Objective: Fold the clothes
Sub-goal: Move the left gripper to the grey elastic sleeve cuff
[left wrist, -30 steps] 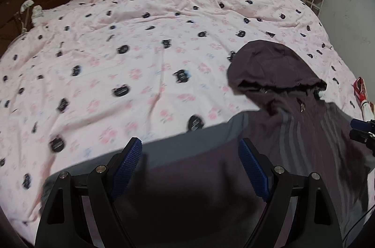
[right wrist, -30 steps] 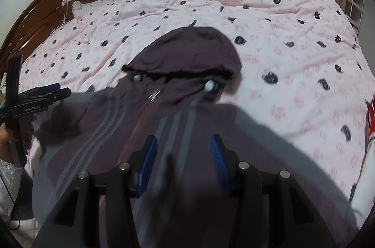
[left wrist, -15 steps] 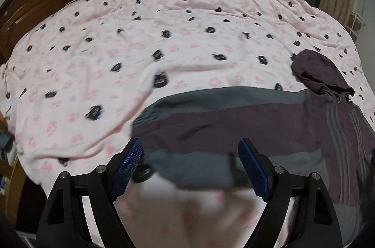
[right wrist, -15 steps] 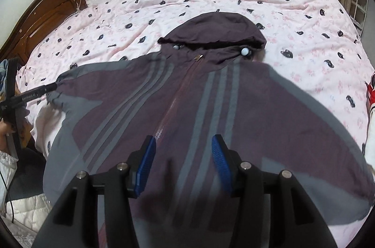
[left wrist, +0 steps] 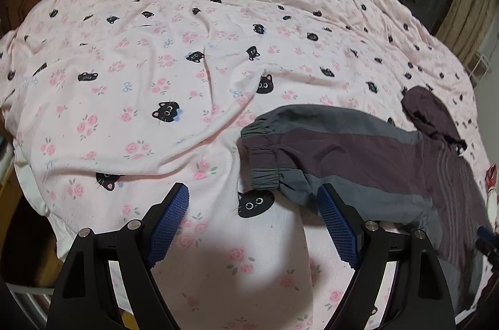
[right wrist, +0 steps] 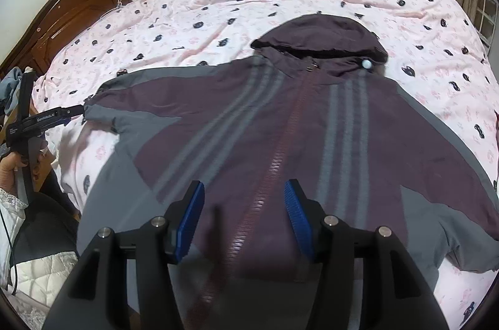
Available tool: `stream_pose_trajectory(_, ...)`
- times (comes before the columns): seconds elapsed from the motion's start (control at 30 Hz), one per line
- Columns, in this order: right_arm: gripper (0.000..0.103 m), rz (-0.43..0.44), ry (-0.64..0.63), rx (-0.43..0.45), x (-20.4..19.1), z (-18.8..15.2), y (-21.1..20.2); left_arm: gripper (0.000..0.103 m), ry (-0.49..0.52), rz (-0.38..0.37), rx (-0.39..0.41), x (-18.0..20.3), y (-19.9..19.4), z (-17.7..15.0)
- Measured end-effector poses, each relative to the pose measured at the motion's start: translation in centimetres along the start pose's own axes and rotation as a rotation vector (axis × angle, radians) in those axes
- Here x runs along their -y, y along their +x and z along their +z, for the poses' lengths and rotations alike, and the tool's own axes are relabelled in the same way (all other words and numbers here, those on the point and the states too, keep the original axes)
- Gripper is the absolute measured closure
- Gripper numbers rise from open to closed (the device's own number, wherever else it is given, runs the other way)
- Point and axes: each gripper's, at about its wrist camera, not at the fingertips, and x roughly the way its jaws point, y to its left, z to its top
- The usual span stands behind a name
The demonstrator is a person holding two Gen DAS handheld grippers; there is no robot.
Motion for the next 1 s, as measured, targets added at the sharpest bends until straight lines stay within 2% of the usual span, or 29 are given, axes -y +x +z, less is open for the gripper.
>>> stream_pose_trajectory(0.27, 0.046, 0.021, -0.031, 0.008, -2.4, 0.7, -0.8, 0.022, -0.011, -0.059, 0.002, -0.6, 0.7, 0.6)
stream_pose_trajectory(0.9, 0.044, 0.039, -0.076, -0.015, -4.8, 0.1, -0.9, 0.022, -0.170, -0.214, -0.062, -2.9, 4.3, 1.1)
stream_pose_trajectory(1.0, 0.044, 0.043, -0.082, -0.021, -5.1, -0.2, -0.9, 0.016, -0.205, -0.263, -0.072, -3.1, 4.4, 1.0)
